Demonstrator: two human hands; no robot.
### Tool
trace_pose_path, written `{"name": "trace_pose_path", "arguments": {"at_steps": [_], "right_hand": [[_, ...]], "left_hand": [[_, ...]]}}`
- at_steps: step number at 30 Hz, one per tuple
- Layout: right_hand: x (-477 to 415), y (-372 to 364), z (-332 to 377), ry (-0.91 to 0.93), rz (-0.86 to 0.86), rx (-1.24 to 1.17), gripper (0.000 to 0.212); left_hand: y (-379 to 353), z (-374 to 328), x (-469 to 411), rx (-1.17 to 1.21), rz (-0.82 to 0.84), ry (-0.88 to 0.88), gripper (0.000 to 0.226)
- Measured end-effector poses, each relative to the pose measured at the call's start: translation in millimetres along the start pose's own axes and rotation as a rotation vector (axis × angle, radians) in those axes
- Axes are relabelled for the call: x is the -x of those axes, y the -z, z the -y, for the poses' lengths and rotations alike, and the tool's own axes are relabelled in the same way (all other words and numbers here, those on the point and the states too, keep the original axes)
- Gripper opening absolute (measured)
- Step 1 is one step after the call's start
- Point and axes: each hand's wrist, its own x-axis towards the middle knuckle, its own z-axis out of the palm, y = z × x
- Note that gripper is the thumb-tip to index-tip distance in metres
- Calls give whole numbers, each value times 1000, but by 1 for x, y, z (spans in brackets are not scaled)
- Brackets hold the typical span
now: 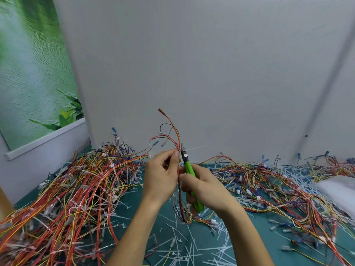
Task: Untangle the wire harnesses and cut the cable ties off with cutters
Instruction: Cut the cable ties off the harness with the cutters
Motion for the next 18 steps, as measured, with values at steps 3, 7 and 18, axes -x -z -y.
{"name": "trace_pose_path", "arguments": {"at_steps": [3,7,18], "right_hand": [[0,1,-2,-4,-5,28,17],[0,1,0,-15,5,9,17],[-1,-1,-1,-23,19,-15,32]], "left_hand": [[0,0,1,-5,3,-4,23],[0,-1,0,-11,6,1,22],[4,1,-2,-10,35,4,18]]}}
